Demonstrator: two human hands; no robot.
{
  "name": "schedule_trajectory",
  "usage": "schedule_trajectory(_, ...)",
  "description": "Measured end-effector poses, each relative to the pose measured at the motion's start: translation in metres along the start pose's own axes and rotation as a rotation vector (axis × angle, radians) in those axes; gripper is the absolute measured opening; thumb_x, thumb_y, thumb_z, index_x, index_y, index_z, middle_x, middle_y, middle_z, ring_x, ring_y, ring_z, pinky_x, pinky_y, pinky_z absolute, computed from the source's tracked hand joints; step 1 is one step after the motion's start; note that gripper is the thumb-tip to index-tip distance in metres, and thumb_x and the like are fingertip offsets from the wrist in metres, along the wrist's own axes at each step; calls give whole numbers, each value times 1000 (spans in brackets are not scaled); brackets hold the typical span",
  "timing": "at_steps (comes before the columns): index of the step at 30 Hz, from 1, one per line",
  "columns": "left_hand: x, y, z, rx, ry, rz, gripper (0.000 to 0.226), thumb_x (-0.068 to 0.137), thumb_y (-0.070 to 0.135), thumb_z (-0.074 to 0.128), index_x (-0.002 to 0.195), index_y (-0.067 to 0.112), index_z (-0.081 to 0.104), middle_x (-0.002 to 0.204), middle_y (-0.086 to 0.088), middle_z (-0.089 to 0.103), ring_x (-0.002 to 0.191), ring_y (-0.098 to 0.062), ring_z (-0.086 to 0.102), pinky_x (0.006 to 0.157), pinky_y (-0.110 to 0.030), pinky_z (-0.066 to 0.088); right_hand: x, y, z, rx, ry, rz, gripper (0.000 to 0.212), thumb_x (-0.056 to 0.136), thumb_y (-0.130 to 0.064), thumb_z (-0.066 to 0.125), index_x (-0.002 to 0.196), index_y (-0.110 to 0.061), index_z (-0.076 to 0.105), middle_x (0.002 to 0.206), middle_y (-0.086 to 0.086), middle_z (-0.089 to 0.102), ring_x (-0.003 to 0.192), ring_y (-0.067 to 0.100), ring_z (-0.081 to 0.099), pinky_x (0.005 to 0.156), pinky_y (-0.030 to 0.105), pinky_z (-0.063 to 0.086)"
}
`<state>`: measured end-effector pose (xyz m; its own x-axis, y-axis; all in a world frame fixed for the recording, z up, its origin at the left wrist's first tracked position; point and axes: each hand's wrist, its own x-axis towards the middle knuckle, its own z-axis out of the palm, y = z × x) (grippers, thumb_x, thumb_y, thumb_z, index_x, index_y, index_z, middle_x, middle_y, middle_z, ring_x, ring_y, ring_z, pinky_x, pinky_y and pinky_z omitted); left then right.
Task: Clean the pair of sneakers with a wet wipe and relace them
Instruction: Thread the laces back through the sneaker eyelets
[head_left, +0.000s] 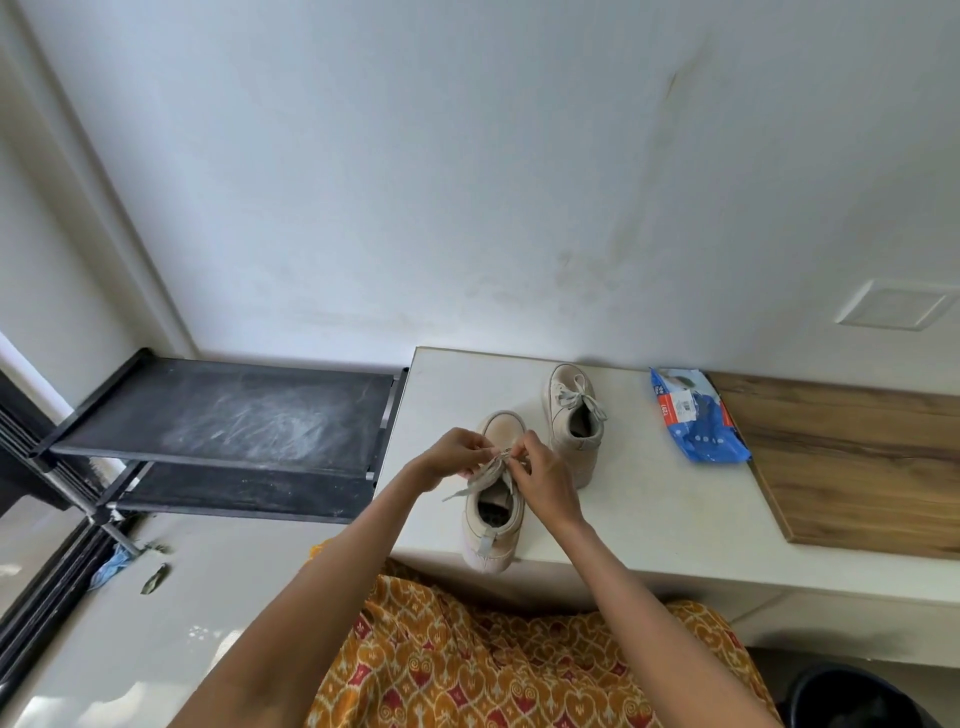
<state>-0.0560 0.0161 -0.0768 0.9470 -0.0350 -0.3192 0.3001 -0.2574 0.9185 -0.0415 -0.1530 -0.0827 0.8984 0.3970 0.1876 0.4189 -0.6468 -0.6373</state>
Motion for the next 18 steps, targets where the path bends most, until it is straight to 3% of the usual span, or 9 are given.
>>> schedule_trajectory(3, -1, -4, 8, -206, 193, -44, 14, 97, 14, 49, 90, 5, 57, 74, -8, 60, 48, -8, 58, 47, -20, 48, -1, 3, 0, -15, -12, -23, 10, 87, -17, 61, 89, -13, 52, 82, 0, 65, 77, 21, 64, 65, 40, 51)
schedule_trajectory(6, -5, -6, 10, -301, 210, -51, 27, 95, 26, 54, 110, 4, 49, 82, -10, 62, 59, -13, 60, 52, -23, 50, -2, 7, 1, 5, -16, -33, 10, 87, -17, 62, 87, -14, 52, 81, -3, 64, 76, 17, 64, 64, 40, 52)
schedule_trajectory(9, -11, -7, 4, -102, 4, 22, 47, 87, 28, 66, 123, 17, 40, 91, -7, 60, 79, -13, 58, 67, -22, 48, -3, 7, 1, 5, -8, -46, 11, 88, -19, 63, 87, -14, 53, 80, -3, 64, 73, 15, 63, 61, 37, 51)
schedule_trajectory(12, -14, -8, -6, 33, -105, 96, 52, 82, 8, 69, 126, 17, 43, 79, 0, 52, 74, -9, 52, 73, -20, 47, -2, 5, 0, -4, -5, -45, 9, 87, -18, 62, 87, -14, 55, 78, -4, 63, 72, 16, 63, 60, 34, 49)
schedule_trajectory(15, -11, -11, -16, 58, -53, 165, 41, 82, 2, 67, 117, 18, 53, 75, -2, 53, 72, -11, 51, 75, -25, 47, -1, 5, 2, -6, -16, -45, 6, 87, -17, 61, 85, -19, 56, 76, -6, 65, 70, 16, 63, 61, 37, 51)
schedule_trajectory(18, -6, -17, -15, 233, 80, 201, 34, 82, 7, 67, 105, 28, 55, 76, -4, 56, 71, -12, 53, 76, -33, 48, -1, 4, 5, -8, -24, -51, 11, 87, -17, 59, 82, -25, 55, 78, -7, 66, 71, 15, 64, 62, 39, 53)
